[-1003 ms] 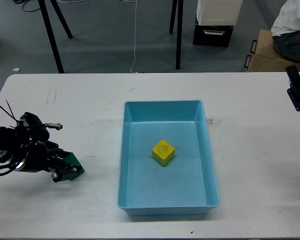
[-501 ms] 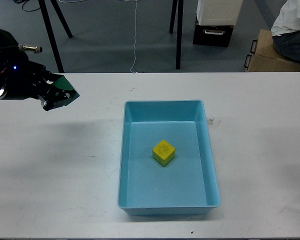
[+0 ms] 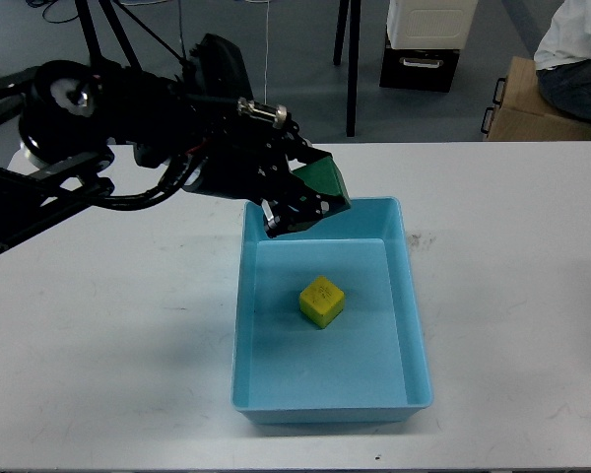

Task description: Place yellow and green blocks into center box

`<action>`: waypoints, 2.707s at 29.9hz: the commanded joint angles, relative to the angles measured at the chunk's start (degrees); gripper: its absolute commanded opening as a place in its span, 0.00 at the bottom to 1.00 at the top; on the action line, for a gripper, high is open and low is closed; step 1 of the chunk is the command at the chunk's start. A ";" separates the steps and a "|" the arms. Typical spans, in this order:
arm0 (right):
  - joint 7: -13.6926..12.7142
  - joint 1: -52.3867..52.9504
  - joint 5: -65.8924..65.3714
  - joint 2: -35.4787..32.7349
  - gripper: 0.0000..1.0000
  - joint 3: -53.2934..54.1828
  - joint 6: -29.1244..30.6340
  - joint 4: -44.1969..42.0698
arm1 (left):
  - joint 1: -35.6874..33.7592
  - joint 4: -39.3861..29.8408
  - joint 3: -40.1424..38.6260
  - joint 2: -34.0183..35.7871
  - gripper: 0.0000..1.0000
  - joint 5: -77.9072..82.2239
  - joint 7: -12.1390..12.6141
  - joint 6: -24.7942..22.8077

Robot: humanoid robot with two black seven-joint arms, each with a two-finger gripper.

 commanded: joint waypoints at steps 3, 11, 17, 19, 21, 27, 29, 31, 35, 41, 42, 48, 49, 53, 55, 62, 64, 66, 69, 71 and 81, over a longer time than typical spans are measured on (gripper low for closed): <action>0.00 -0.60 0.49 0.03 0.99 0.31 0.10 -0.61 | 0.50 2.49 4.77 -4.07 0.17 0.01 -0.01 0.00; 0.00 -0.51 0.57 0.12 0.99 0.39 0.10 -0.61 | 0.59 11.36 6.97 -8.91 0.19 0.01 -0.01 0.00; 0.00 -0.60 0.58 0.12 0.99 0.22 0.10 -0.61 | 2.08 12.16 6.97 -8.29 0.22 0.01 -0.01 0.00; 0.00 -0.60 0.58 0.12 0.99 0.22 0.10 -0.61 | 2.34 12.16 7.06 -8.21 0.23 0.01 -0.01 0.00; 0.00 -0.60 0.58 0.21 0.99 0.22 0.10 -0.61 | 3.22 12.16 6.97 -8.12 0.27 0.01 -0.01 0.00; 0.00 -0.60 0.58 0.21 0.99 0.13 0.10 -0.61 | 3.40 13.04 6.97 -8.21 0.42 0.01 -0.01 0.00; 0.00 -0.60 0.58 0.21 0.99 0.22 0.10 -0.61 | 3.49 13.56 6.97 -8.21 0.48 0.01 -0.01 0.00; 0.00 -0.60 0.58 0.21 0.99 0.22 0.10 -0.61 | 3.40 14.26 6.97 -8.21 0.51 0.01 -0.01 0.00; 0.00 -0.60 0.66 0.21 0.99 0.22 0.10 -0.61 | 3.57 14.71 6.97 -8.21 0.59 0.01 -0.01 0.00; 0.00 -0.60 0.93 0.21 0.99 0.13 0.10 -0.61 | 3.93 14.71 6.97 -8.12 0.79 0.01 -0.01 0.00; 0.00 -0.60 0.93 0.21 0.99 0.04 0.10 -0.61 | 4.01 14.71 6.88 -8.12 0.81 0.01 -0.01 0.00; 0.00 -0.60 0.93 0.21 0.99 -0.48 0.19 -0.44 | 3.84 14.53 5.83 -7.42 0.97 0.01 -0.01 0.00; 0.00 -0.60 0.93 0.21 0.99 -0.75 0.36 -0.35 | 3.66 14.27 5.39 -6.72 0.98 0.01 -0.01 0.00; 0.00 0.36 0.84 0.12 0.99 -3.56 0.45 0.70 | 3.05 12.34 1.88 -2.33 1.00 -5.79 -0.01 0.00; 0.00 1.68 0.84 0.03 0.99 -4.70 0.45 1.58 | 3.14 10.85 -0.84 -0.66 1.00 -11.50 -0.01 0.00; 0.00 9.85 0.93 1.43 0.99 -11.55 0.89 3.16 | 10.75 12.16 -21.01 0.85 0.99 -23.99 -0.01 0.00; 0.00 11.78 1.01 2.66 0.99 -12.09 1.15 3.25 | 16.47 13.73 -30.60 0.23 0.99 -26.89 -0.01 0.00; 0.00 13.98 2.24 4.50 0.99 -12.18 2.99 2.99 | 20.69 14.70 -36.95 -0.56 0.99 -29.09 -0.01 0.00; -0.83 16.62 9.95 7.14 0.99 -12.18 8.87 2.90 | 25.62 14.80 -41.36 -1.35 0.99 -35.05 -0.01 0.00; -3.72 17.76 16.97 8.29 0.99 -12.09 12.30 2.81 | 28.78 14.54 -42.68 -1.18 0.99 -40.94 -0.01 0.00; -12.44 18.91 47.57 13.74 0.99 -9.54 16.09 3.08 | 41.45 12.69 -45.59 -1.09 1.00 -97.60 14.01 17.00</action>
